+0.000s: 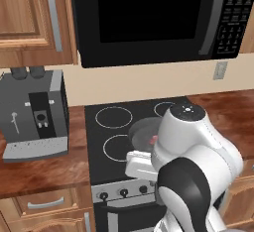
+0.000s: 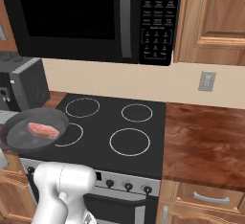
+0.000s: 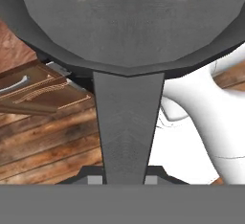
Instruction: Pick up the pan with the steak in it and place it on the dining table. Then place the steak on the plate.
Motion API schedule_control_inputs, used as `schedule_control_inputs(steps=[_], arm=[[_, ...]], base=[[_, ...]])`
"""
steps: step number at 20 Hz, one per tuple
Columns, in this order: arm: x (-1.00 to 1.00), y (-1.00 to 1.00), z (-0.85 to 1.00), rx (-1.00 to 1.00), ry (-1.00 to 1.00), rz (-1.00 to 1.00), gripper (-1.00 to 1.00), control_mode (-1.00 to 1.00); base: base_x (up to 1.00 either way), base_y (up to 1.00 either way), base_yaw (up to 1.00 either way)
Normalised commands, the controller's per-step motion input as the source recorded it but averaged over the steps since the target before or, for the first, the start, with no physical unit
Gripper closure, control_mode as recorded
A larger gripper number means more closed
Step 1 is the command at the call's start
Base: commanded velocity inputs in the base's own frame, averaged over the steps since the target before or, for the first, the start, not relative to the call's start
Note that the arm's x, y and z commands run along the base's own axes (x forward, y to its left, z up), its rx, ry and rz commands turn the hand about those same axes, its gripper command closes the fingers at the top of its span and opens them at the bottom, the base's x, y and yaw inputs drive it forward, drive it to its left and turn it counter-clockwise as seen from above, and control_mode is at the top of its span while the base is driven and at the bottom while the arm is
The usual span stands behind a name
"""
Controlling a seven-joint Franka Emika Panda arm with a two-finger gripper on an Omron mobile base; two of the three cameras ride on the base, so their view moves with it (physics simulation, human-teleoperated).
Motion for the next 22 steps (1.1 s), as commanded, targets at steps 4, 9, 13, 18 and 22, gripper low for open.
schedule_control_inputs(steps=[4, 9, 13, 18, 22], arm=[[-0.07, 0.00, 0.11, 0.00, -0.11, 0.00, 1.00, -1.00], [-0.01, 0.01, 0.26, 0.00, -0.09, 0.00, 1.00, -1.00], [0.01, -0.01, 0.21, 0.00, 0.07, 0.01, 1.00, -1.00], [0.13, -0.01, 0.20, 0.01, 0.32, 0.00, 1.00, -1.00], [0.00, 0.00, 0.00, 0.00, 0.00, 0.00, 1.00, -1.00]], base=[[0.00, 0.00, 0.00], [0.00, 0.00, 0.00], [0.00, 0.00, 0.00], [0.00, 0.00, 0.00], [0.00, 0.00, 0.00]])
